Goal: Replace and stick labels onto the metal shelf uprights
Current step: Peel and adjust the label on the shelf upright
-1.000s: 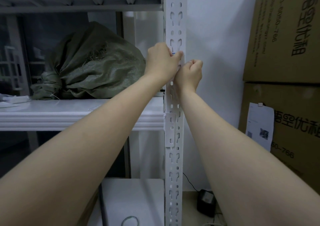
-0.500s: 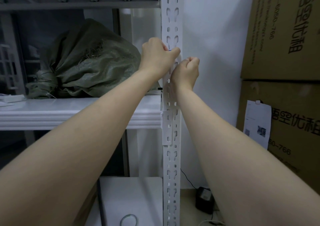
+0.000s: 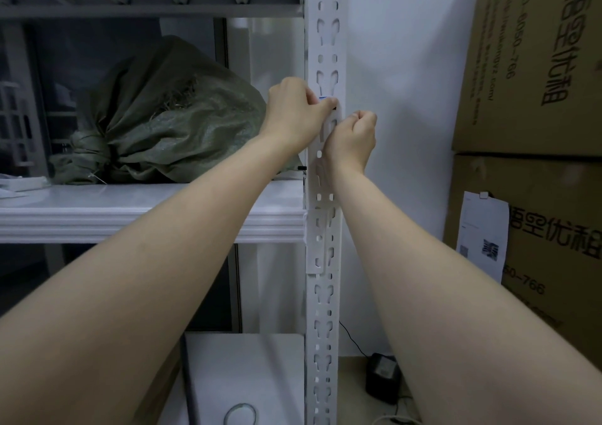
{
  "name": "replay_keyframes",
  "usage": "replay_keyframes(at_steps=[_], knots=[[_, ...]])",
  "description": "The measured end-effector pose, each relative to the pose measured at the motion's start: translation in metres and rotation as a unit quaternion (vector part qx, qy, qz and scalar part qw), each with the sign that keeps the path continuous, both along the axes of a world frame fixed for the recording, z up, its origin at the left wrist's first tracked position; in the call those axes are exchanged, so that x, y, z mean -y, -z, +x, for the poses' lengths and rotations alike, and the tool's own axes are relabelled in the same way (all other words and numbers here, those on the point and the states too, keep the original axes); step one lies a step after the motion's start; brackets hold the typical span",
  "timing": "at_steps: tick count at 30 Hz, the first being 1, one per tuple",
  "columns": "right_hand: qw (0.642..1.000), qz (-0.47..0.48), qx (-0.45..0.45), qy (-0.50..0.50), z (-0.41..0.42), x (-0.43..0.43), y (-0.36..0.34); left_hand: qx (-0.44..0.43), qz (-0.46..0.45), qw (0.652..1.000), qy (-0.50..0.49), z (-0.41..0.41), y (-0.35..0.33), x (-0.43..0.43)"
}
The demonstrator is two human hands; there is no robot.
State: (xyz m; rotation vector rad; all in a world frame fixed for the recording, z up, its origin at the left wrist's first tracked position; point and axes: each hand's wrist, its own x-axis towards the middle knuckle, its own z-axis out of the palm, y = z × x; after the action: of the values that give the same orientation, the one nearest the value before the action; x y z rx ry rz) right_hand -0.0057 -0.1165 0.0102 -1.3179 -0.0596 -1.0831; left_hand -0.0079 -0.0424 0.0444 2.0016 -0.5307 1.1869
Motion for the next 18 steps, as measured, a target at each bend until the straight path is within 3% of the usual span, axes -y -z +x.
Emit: replay_keyframes(at_steps=[9,14,18], knots=[[1.000,-0.006,-0.004,0.011,0.000,0.001,-0.001,-0.006,-0.003,1.000,0.006,-0.006,0.007,0.005],[1.000,0.007,0.003,-0.005,0.005,0.000,0.001,-0.034,-0.092,0.995,0.034,0.003,0.006,0.004],[1.000,0.004,0.004,-0.005,0.005,0.001,0.002,-0.059,-0.099,0.992,0.051,0.010,0.002,0.002]])
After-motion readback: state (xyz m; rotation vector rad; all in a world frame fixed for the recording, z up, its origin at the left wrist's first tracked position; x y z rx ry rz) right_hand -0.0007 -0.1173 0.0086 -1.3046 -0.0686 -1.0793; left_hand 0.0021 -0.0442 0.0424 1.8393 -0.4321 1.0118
